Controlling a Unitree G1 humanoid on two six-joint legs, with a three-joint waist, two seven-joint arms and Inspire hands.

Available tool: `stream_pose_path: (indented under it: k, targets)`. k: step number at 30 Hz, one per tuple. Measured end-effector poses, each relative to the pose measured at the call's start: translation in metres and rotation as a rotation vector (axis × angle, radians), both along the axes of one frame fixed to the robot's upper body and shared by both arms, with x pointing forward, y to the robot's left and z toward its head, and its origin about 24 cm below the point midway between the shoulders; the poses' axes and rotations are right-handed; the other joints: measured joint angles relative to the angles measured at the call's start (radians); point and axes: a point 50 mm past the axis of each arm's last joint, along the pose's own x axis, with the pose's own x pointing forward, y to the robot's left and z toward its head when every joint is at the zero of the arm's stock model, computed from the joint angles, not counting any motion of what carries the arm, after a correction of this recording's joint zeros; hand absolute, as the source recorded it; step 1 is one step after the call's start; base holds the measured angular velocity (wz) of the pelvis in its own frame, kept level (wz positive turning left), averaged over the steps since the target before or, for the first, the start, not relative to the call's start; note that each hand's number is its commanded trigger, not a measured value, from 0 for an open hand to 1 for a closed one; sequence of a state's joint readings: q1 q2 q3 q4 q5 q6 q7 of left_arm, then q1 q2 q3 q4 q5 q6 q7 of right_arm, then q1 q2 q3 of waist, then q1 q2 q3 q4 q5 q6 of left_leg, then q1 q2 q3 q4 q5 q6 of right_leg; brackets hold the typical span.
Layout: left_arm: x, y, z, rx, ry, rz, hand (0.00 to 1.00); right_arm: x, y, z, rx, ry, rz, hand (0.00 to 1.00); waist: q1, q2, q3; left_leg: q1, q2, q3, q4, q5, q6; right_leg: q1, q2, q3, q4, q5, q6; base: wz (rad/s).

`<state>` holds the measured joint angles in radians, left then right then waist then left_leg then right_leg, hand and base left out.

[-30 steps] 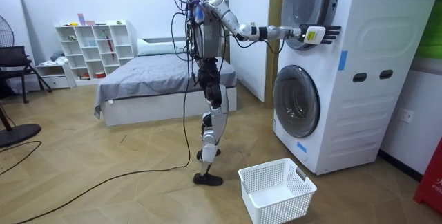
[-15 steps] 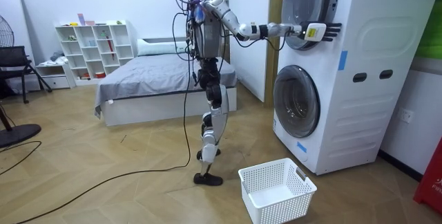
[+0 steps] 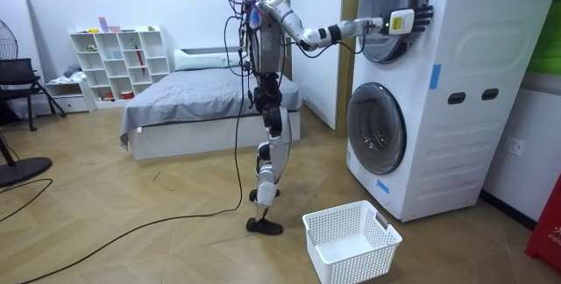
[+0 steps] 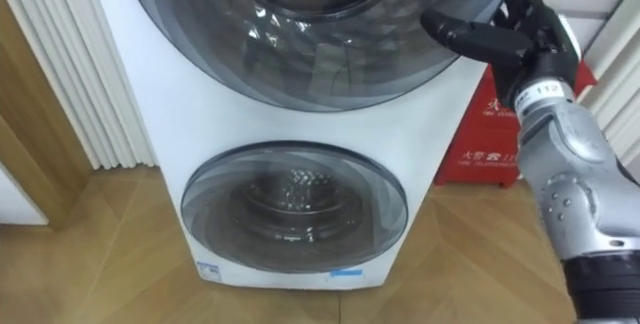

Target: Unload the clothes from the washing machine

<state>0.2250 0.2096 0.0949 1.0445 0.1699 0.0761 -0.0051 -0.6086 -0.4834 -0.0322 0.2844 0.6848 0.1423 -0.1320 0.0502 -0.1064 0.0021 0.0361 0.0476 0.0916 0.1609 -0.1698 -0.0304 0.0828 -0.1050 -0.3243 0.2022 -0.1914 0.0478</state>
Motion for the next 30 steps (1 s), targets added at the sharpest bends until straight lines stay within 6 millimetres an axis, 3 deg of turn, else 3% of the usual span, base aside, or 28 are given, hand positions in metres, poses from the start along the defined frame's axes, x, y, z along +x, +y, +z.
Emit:
stream_pose_path:
  k: [7, 10, 19, 22, 23, 24, 25, 26, 27, 28, 29, 30]
  targets:
    - [0.008, 0.000, 0.001, 0.002, -0.030, -0.008, 0.00, -0.001, 0.005, 0.004, -0.014, -0.020, 0.021, 0.00, 0.001, 0.000, -0.0002, 0.009, 0.000, -0.008, -0.004, 0.000, 0.000, 0.004, 0.000, -0.001, 0.001, 0.000, -0.001, -0.05]
    - [0.009, -0.001, 0.001, 0.010, -0.032, -0.014, 0.00, -0.003, 0.007, 0.006, -0.008, -0.033, 0.034, 0.00, 0.002, 0.000, -0.0002, 0.010, 0.000, -0.005, -0.003, 0.000, 0.000, 0.003, 0.001, 0.023, -0.002, 0.000, -0.001, -0.03]
    - [0.011, -0.004, 0.000, 0.015, -0.023, -0.065, 0.00, -0.026, 0.020, 0.004, -0.098, -0.094, 0.098, 0.00, 0.009, 0.003, -0.0017, 0.033, 0.001, -0.012, -0.007, 0.000, 0.000, 0.002, 0.004, 0.046, 0.005, 0.000, -0.001, -0.13]
    - [0.012, -0.005, 0.000, 0.027, -0.027, -0.085, 0.00, -0.031, 0.023, 0.000, -0.113, -0.096, 0.117, 0.00, 0.009, 0.009, -0.0025, 0.053, 0.015, -0.057, -0.011, 0.000, 0.000, -0.022, 0.006, 0.027, 0.079, -0.001, -0.002, -0.19]
    - [0.017, -0.004, 0.002, 0.035, -0.043, -0.092, 0.00, -0.032, 0.024, -0.003, -0.124, -0.087, 0.122, 0.00, 0.007, 0.022, 0.0065, 0.072, 0.049, -0.127, -0.013, 0.002, -0.001, -0.080, 0.024, 0.040, 0.162, -0.033, -0.030, -0.51]
    - [0.018, 0.006, 0.005, 0.062, -0.056, -0.089, 0.00, -0.035, 0.029, -0.004, -0.143, -0.095, 0.144, 0.00, 0.016, 0.018, -0.0004, 0.068, 0.080, -0.177, -0.011, -0.001, -0.008, -0.117, 0.097, 0.141, 0.025, -0.019, -0.078, -0.65]
    - [0.017, 0.011, 0.007, 0.077, -0.059, -0.079, 0.00, -0.036, 0.035, -0.001, -0.155, -0.114, 0.171, 0.00, 0.021, 0.005, -0.0038, 0.053, 0.082, -0.175, -0.008, -0.006, -0.024, -0.124, 0.115, 0.157, -0.063, 0.053, -0.081, -0.44]
    - [0.013, 0.014, 0.006, 0.095, -0.035, -0.080, 0.00, -0.041, 0.043, 0.003, -0.173, -0.152, 0.215, 0.00, 0.002, 0.002, -0.0043, 0.049, 0.100, -0.147, -0.008, -0.030, -0.068, -0.134, 0.126, 0.114, -0.062, 0.133, -0.110, 0.10]
    - [0.015, 0.011, 0.006, 0.094, -0.033, -0.096, 0.00, -0.044, 0.049, -0.002, -0.158, -0.156, 0.235, 0.00, -0.018, 0.004, -0.0044, 0.052, 0.107, -0.070, -0.011, -0.025, -0.078, -0.120, 0.128, 0.099, -0.062, 0.133, -0.111, 0.38]
    - [0.015, 0.009, 0.005, 0.089, -0.031, -0.108, 0.00, -0.045, 0.049, -0.005, -0.149, -0.156, 0.238, 0.00, -0.024, 0.007, -0.0031, 0.051, 0.111, -0.038, -0.019, -0.022, -0.080, -0.111, 0.128, 0.099, -0.065, 0.133, -0.111, 0.42]
    - [0.017, 0.004, 0.004, 0.081, -0.033, -0.136, 0.00, -0.048, 0.048, -0.010, -0.134, -0.154, 0.231, 0.00, -0.025, 0.015, -0.0011, 0.046, 0.109, 0.025, -0.034, -0.018, -0.071, -0.094, 0.130, 0.095, -0.068, 0.130, -0.108, 0.33]
    - [0.017, 0.002, 0.004, 0.082, -0.029, -0.149, 0.00, -0.050, 0.045, -0.015, -0.120, -0.150, 0.220, 0.00, -0.024, 0.018, -0.0031, 0.053, 0.106, 0.049, -0.026, -0.017, -0.069, -0.086, 0.131, 0.084, -0.067, 0.127, -0.103, 0.23]
